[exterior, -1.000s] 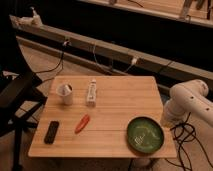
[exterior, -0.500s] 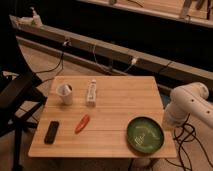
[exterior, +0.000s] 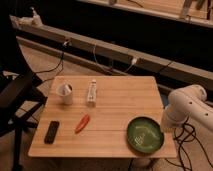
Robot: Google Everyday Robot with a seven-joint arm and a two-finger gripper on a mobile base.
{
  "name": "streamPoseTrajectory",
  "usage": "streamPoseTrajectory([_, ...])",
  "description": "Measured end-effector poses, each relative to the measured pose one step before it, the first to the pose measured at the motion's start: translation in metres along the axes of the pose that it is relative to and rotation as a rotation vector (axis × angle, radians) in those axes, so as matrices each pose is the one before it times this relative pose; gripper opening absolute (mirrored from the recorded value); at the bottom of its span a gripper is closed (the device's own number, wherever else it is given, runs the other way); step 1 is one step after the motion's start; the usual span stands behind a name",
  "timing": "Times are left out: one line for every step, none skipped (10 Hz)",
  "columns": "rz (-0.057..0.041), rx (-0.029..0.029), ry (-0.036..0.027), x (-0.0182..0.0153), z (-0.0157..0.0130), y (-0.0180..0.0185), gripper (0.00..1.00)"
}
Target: Push the ceramic bowl across the table
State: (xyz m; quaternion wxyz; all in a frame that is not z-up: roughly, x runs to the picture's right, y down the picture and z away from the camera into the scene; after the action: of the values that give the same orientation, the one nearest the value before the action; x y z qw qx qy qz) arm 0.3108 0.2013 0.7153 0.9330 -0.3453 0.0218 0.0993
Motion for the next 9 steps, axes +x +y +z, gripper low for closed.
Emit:
streamPoseTrajectory([0.00649, -0.00177, 0.00165, -0.00096, -0.00379, -0.00322, 0.23])
streamPoseTrajectory([-0.00412, 0.00239, 0.00017, -0.00252, -0.00213, -0.00166, 0.13])
streamPoseTrajectory([0.01262, 0.01161, 0.00415, 0.00544, 0.00228, 0.0, 0.04])
streamPoseTrajectory([0.01671, 0.00298, 0.00075, 0.00544, 0.00376, -0.00229, 0.01])
streamPoseTrajectory([0.01582, -0.00085, -0.00155, 0.00482, 0.00488, -0.00564, 0.0])
streamPoseTrajectory([0.0108, -0.00274, 0.0015, 0.00443, 0.0045, -0.00244, 0.0])
streamPoseTrajectory([0.0173, -0.00652, 0.00298, 0.00585, 0.00605, -0.00082, 0.0])
streamPoseTrajectory([0.02005, -0.0128, 0.01214, 0.00973, 0.01105, -0.00191, 0.0])
streamPoseTrajectory([0.01137, -0.00658, 0.0073, 0.00438, 0.00714, -0.00202, 0.0])
